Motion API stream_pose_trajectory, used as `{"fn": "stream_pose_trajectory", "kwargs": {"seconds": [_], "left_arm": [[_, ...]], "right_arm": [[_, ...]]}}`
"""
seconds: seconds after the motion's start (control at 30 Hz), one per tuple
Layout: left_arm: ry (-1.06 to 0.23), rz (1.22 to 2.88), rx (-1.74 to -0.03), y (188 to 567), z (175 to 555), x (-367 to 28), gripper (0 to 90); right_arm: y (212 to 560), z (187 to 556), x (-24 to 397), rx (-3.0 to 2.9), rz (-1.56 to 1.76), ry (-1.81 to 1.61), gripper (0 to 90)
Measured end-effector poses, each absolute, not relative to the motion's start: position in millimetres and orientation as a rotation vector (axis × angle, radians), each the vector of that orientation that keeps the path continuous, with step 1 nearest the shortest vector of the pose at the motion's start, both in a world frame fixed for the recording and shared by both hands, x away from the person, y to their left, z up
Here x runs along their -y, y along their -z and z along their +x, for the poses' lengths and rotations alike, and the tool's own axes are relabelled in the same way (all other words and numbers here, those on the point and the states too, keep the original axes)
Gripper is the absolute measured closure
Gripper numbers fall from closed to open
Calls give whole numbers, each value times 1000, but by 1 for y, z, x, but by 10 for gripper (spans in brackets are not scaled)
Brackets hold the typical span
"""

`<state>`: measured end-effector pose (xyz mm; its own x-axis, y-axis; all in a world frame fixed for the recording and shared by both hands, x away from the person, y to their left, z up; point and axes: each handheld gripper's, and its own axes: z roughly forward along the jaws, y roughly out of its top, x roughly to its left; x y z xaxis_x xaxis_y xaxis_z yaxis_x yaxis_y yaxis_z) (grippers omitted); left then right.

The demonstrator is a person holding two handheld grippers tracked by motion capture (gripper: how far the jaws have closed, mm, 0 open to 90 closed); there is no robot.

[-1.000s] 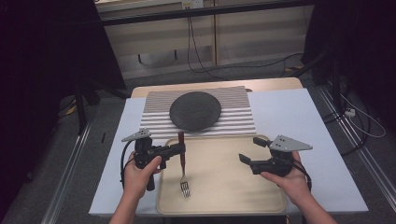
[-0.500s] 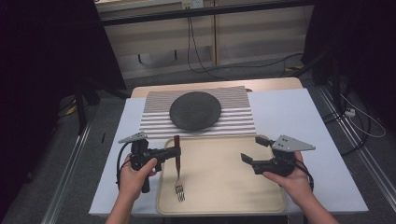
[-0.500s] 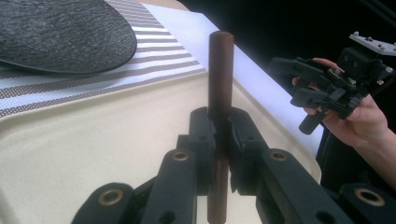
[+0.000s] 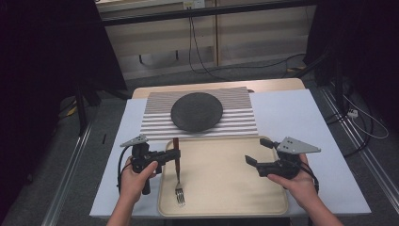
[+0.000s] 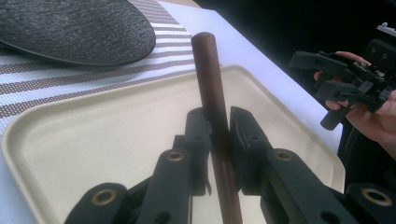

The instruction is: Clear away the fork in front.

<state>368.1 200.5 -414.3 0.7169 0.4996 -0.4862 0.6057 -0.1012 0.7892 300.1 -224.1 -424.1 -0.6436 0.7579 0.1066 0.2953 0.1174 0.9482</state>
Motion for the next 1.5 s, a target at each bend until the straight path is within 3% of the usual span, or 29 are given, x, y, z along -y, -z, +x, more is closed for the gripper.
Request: {"fn": "stream_pose_trajectory", "kwargs": {"seconds": [1.5], "left_arm": [[-8,1866,-956,457,377,-201,649]], "right_arm": [[430,297,232,-1967,1041,-1567,148]]}}
